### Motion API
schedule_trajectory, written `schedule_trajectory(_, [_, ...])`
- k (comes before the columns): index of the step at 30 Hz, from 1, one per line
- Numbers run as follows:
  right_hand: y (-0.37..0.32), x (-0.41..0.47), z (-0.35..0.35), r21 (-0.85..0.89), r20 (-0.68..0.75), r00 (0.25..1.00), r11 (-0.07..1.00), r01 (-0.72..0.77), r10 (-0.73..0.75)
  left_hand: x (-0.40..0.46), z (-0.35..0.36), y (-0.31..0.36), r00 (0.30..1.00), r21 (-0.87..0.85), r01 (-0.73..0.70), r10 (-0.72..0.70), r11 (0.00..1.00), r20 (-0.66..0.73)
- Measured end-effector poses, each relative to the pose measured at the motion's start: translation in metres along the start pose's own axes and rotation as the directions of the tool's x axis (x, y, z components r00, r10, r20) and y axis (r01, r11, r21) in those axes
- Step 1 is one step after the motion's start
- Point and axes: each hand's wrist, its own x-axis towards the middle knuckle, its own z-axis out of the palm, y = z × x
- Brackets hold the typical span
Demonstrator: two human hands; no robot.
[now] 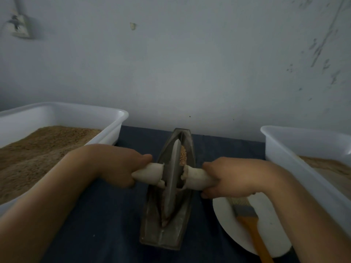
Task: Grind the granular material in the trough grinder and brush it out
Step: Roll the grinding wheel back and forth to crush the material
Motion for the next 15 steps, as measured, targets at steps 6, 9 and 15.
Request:
schedule_trajectory(6, [0.017, 0.03, 0.008, 0.055, -0.133, 0.988, 0.996, -0.074, 0.08, 0.041, 0.009, -0.006, 0.96, 0.059, 0.091, -0.072, 0.994, -0.269])
schedule_trajectory(9, [0.027, 0.049, 0.02, -0.057, -0.371, 0.921, 0.988, -0.146, 0.115, 0.063, 0.02, -0.015, 0.862, 0.109, 0.137, -0.065, 0.985, -0.503])
schedule_trajectory(15, [0.028, 0.063, 0.036, -0.177, -0.651, 0.755, 0.952, -0.249, 0.076, 0.077, 0.035, -0.015, 0.675, 0.057, 0.157, -0.065, 0.986, -0.735])
